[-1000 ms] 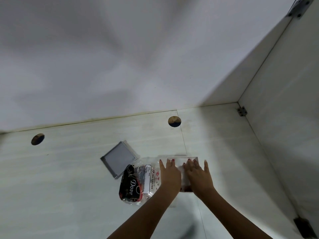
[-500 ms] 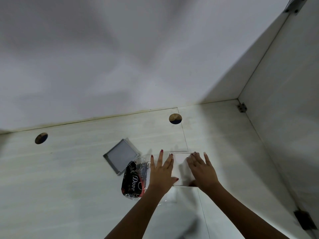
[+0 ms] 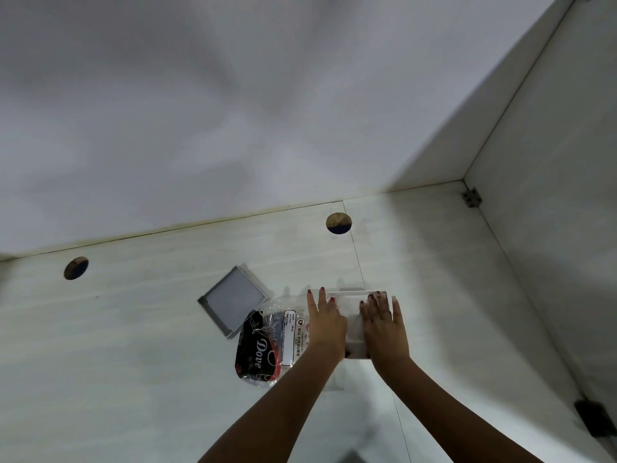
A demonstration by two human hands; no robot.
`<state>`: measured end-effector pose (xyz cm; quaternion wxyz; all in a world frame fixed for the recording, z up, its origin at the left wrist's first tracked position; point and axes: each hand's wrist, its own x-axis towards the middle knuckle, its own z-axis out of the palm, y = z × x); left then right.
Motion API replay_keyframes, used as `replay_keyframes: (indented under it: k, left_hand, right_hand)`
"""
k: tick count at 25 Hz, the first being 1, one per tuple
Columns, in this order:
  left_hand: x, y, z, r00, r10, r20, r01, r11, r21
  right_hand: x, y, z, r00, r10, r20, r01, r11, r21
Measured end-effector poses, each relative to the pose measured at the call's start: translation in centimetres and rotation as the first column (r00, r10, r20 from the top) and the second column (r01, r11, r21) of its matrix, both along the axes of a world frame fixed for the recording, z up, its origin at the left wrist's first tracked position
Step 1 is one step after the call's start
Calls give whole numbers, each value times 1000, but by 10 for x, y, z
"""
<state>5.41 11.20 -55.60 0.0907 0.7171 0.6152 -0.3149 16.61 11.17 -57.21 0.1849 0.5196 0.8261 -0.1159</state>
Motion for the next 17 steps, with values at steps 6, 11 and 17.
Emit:
replay_keyframes:
  k: [6, 11, 17]
  left_hand:
    - [-35, -31, 6, 864, -21, 504, -140, 950, 279]
    - [-109, -48, 12, 477, 192, 858, -712, 657, 249]
    - [-206, -42, 16, -129, 566, 814, -979, 58, -196]
  right_hand:
    - [21, 6, 21, 997, 11, -70, -8, 999, 47]
    - [-27, 15, 54, 879, -136, -457, 200, 975, 95]
    - [-139, 33, 50, 784, -87, -614, 10, 992, -128]
